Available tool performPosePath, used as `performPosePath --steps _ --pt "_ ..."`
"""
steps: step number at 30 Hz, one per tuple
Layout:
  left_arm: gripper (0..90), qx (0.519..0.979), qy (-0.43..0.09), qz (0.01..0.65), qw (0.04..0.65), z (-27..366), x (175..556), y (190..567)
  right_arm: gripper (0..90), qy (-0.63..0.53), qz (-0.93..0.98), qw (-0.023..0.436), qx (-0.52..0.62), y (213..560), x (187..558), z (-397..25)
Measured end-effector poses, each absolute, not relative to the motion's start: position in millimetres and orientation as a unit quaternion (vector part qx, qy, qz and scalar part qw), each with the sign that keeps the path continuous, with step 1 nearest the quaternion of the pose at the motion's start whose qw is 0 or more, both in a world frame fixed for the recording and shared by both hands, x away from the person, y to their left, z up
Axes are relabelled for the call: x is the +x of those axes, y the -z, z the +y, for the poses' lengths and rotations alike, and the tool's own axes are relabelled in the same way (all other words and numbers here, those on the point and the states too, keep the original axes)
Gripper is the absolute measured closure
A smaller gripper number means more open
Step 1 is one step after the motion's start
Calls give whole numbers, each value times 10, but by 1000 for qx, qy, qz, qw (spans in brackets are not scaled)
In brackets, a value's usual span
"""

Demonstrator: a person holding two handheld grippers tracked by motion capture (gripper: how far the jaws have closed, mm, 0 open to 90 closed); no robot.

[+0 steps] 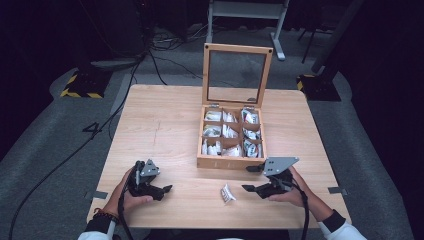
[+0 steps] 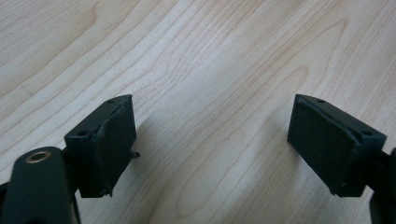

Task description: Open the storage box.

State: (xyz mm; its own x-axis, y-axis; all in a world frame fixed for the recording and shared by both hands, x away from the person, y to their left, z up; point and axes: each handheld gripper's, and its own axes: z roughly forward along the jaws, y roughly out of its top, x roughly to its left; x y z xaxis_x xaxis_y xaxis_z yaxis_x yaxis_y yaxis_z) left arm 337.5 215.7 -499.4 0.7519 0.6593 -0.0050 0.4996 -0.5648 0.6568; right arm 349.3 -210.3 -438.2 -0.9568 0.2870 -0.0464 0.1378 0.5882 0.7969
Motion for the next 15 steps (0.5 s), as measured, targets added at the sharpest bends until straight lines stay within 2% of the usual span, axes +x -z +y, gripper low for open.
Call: performPosePath --steps 7,15 --pt "193 873 -116 323 345 2090 3429 4899 315 -455 866 128 163 4182 3569 -2466" --pt "196 857 -120 331 376 2127 3596 4730 344 -447 845 173 237 4093 3826 -2799"
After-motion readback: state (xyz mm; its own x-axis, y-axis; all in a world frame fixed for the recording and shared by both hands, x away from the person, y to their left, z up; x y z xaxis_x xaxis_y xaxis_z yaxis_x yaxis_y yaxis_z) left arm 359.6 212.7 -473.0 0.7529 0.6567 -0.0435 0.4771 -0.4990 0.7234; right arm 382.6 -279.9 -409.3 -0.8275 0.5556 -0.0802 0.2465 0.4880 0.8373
